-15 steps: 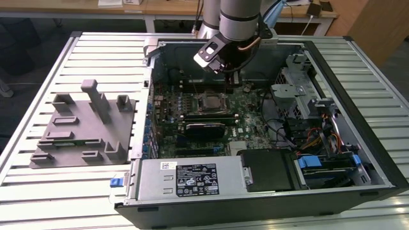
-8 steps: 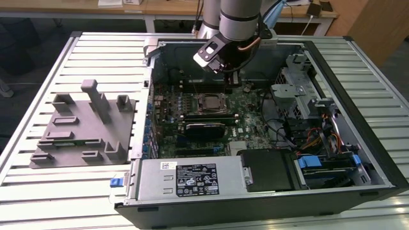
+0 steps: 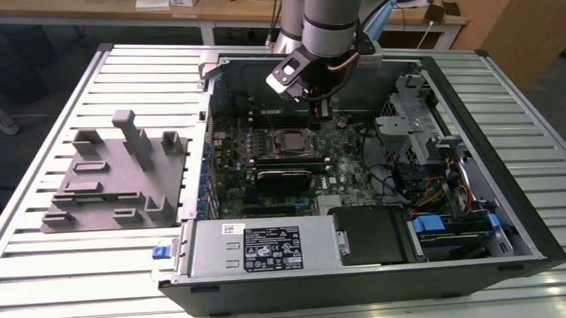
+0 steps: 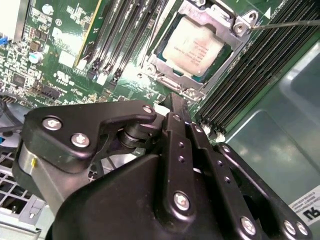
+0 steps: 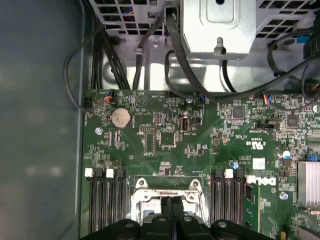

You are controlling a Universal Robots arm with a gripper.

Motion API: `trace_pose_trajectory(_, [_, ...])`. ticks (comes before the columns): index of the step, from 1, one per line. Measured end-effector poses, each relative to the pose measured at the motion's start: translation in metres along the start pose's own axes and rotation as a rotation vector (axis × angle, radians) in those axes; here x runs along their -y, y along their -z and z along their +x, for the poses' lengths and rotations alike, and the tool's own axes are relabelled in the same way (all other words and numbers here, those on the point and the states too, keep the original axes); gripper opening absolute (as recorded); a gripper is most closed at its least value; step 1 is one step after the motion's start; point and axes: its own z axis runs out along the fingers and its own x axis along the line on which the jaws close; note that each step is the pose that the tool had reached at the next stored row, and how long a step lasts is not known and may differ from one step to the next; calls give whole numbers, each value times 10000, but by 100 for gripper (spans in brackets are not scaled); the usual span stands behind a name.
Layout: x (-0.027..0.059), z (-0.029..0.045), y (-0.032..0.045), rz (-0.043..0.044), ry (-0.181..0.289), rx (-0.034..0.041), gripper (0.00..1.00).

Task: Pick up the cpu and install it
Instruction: 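Close the cpu cover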

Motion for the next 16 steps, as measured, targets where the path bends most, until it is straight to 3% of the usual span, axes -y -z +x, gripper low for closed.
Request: trace_pose_trajectory(16, [194,-9,-110,1,0,3,11])
